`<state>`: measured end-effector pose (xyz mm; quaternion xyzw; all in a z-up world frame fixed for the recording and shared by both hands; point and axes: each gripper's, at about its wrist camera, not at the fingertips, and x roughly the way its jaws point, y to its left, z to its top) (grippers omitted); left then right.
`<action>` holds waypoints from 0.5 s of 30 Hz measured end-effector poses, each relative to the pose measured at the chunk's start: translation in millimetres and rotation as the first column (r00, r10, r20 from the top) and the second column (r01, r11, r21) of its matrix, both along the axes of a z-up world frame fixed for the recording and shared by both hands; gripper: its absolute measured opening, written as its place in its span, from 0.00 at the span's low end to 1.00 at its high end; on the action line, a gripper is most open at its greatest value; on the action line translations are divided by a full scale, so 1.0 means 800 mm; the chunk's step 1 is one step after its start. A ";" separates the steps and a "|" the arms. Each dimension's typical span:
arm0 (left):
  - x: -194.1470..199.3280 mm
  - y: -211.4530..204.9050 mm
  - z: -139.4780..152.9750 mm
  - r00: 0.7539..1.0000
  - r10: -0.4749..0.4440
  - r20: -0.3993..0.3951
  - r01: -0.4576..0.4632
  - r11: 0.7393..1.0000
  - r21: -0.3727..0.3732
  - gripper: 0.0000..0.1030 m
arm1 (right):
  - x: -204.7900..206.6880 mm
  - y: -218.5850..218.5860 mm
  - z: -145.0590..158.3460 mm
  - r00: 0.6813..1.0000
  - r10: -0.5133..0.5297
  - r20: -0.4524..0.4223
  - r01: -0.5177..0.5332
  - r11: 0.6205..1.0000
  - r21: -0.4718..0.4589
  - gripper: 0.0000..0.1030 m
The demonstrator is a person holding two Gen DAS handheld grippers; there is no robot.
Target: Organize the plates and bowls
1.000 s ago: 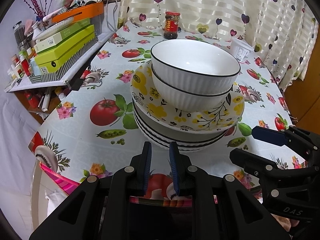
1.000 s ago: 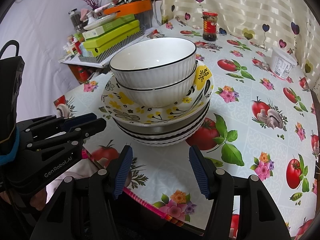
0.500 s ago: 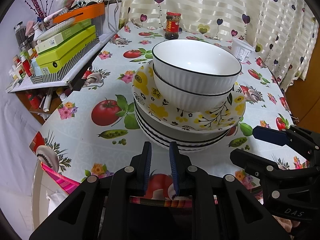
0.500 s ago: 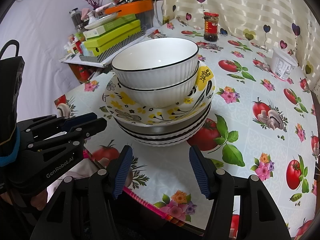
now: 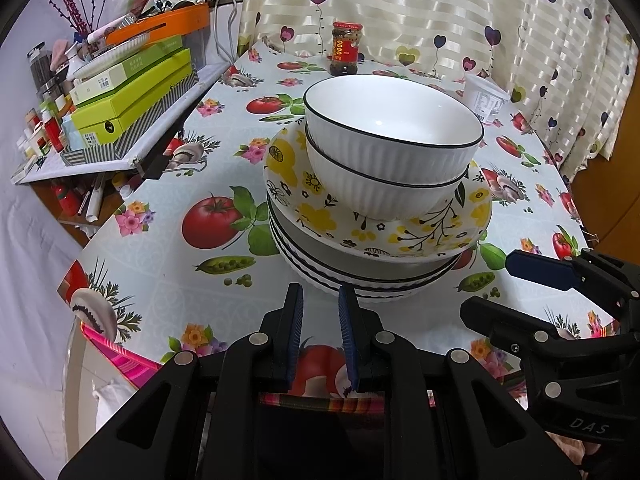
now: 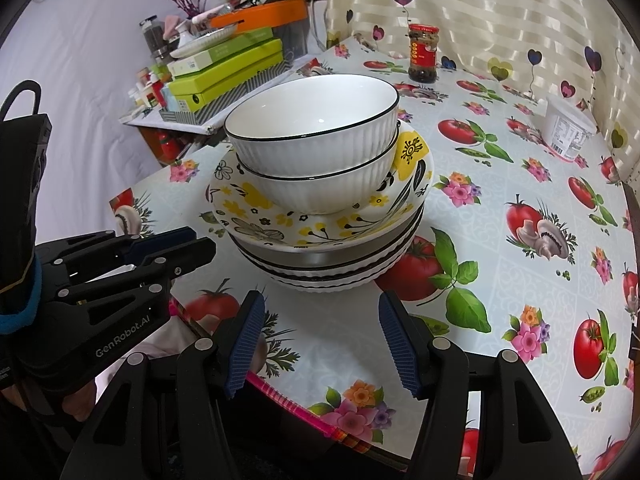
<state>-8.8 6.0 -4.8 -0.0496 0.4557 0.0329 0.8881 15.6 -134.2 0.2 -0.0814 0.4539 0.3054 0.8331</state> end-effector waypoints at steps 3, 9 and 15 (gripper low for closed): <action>0.000 0.000 0.000 1.000 0.000 -0.002 0.000 1.000 -0.001 0.18 | 0.000 -0.001 0.000 1.000 0.000 0.000 0.000 1.000 0.000 0.58; -0.001 -0.001 -0.002 1.000 0.001 -0.003 -0.001 1.000 0.001 0.18 | 0.000 -0.001 0.000 1.000 0.001 0.000 -0.001 1.000 0.000 0.59; -0.001 -0.001 -0.002 1.000 0.000 -0.004 0.000 1.000 0.001 0.18 | -0.001 -0.001 0.000 1.000 0.000 0.000 0.000 1.000 0.001 0.59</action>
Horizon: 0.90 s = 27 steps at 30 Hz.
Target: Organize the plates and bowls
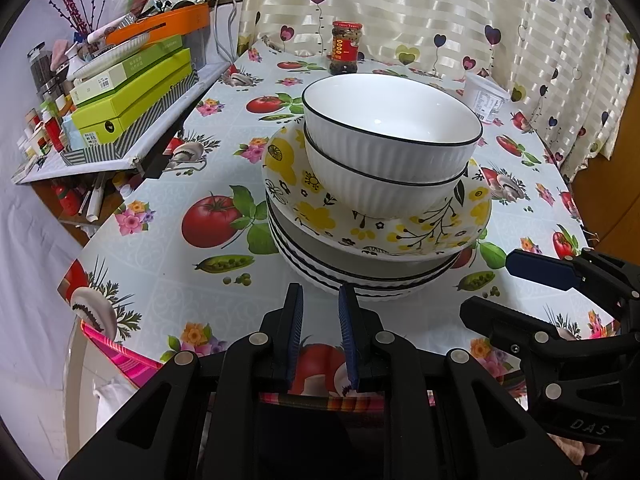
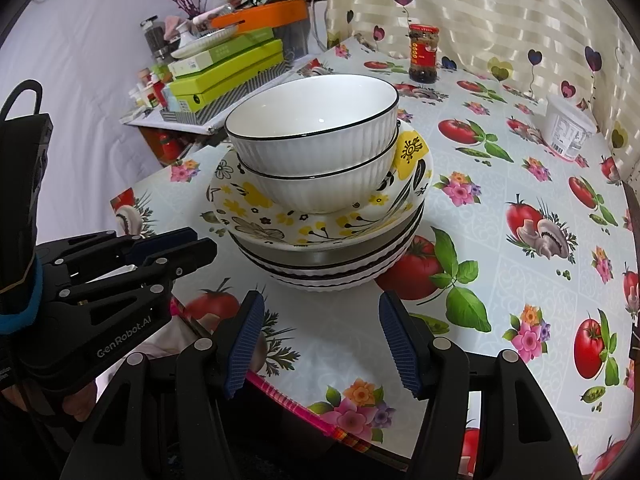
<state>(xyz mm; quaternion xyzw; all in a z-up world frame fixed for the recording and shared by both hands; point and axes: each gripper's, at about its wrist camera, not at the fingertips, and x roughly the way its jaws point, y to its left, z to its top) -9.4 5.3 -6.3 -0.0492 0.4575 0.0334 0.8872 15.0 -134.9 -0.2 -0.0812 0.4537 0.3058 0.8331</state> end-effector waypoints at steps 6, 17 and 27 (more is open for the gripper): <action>0.000 -0.001 -0.002 1.000 0.000 -0.003 0.000 1.000 0.000 0.18 | 0.000 0.001 0.000 1.000 0.000 -0.001 0.000 1.000 -0.001 0.59; 0.001 0.000 -0.003 1.000 -0.002 -0.007 0.002 1.000 -0.002 0.18 | 0.000 0.002 0.000 1.000 0.001 -0.002 -0.001 1.000 -0.001 0.59; 0.000 -0.001 -0.003 1.000 0.001 -0.003 -0.001 1.000 0.002 0.18 | -0.002 0.004 0.000 1.000 0.001 0.000 -0.001 1.000 0.000 0.59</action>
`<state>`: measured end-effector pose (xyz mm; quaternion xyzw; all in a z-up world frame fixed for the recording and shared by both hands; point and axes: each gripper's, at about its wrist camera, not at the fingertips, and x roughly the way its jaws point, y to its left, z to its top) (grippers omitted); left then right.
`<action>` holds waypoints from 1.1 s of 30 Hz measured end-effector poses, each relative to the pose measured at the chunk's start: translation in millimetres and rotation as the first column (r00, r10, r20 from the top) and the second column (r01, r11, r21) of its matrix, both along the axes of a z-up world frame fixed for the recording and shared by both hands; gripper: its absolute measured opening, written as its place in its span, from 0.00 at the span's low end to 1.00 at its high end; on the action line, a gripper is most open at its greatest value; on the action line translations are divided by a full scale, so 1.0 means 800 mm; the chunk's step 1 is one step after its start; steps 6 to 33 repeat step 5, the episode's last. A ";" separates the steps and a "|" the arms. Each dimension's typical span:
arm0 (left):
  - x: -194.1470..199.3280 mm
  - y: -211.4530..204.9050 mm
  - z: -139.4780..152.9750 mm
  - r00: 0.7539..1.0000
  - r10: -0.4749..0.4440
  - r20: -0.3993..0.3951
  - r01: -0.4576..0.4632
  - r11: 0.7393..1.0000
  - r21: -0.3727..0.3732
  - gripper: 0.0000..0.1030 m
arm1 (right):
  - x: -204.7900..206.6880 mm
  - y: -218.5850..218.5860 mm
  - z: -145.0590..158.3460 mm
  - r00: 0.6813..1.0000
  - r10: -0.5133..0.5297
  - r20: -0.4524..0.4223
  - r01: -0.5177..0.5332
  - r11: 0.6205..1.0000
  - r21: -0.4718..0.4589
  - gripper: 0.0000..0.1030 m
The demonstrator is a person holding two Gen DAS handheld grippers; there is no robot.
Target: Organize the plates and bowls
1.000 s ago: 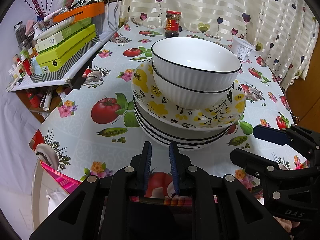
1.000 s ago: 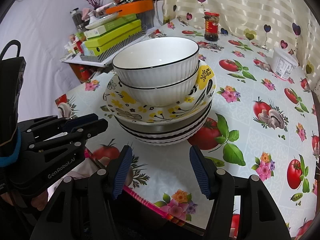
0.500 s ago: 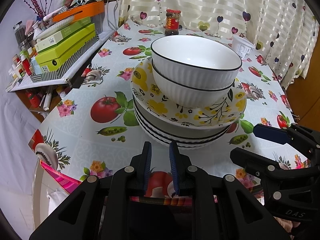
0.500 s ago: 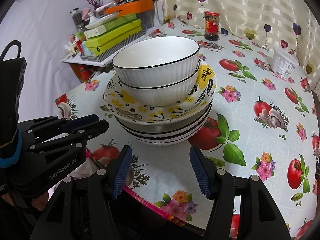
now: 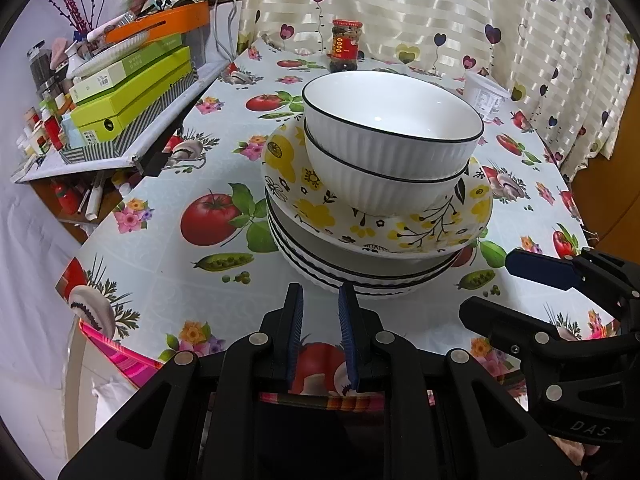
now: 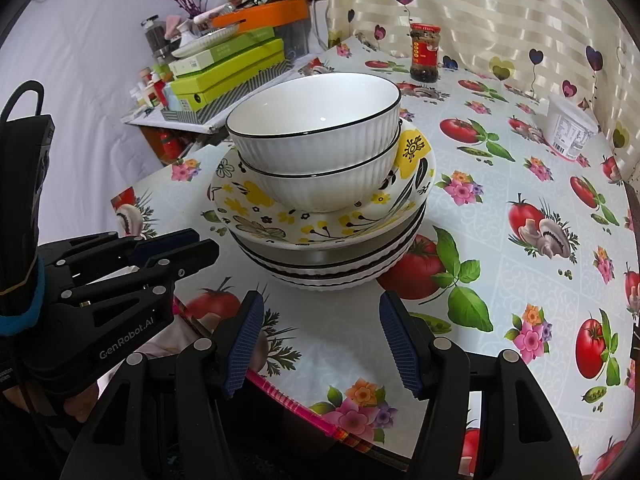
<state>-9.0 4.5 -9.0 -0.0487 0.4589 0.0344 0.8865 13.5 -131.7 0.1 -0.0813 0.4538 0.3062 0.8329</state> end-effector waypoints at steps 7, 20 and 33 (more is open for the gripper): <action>0.000 0.000 0.001 1.000 0.000 -0.003 0.000 1.000 -0.003 0.18 | 0.000 0.000 0.000 1.000 0.000 0.000 0.000 1.000 0.001 0.59; 0.000 0.000 0.001 1.000 0.000 -0.003 0.000 1.000 -0.003 0.18 | 0.000 0.000 0.000 1.000 0.000 0.000 0.000 1.000 0.001 0.59; 0.000 0.000 0.001 1.000 0.000 -0.003 0.000 1.000 -0.003 0.18 | 0.000 0.000 0.000 1.000 0.000 0.000 0.000 1.000 0.001 0.59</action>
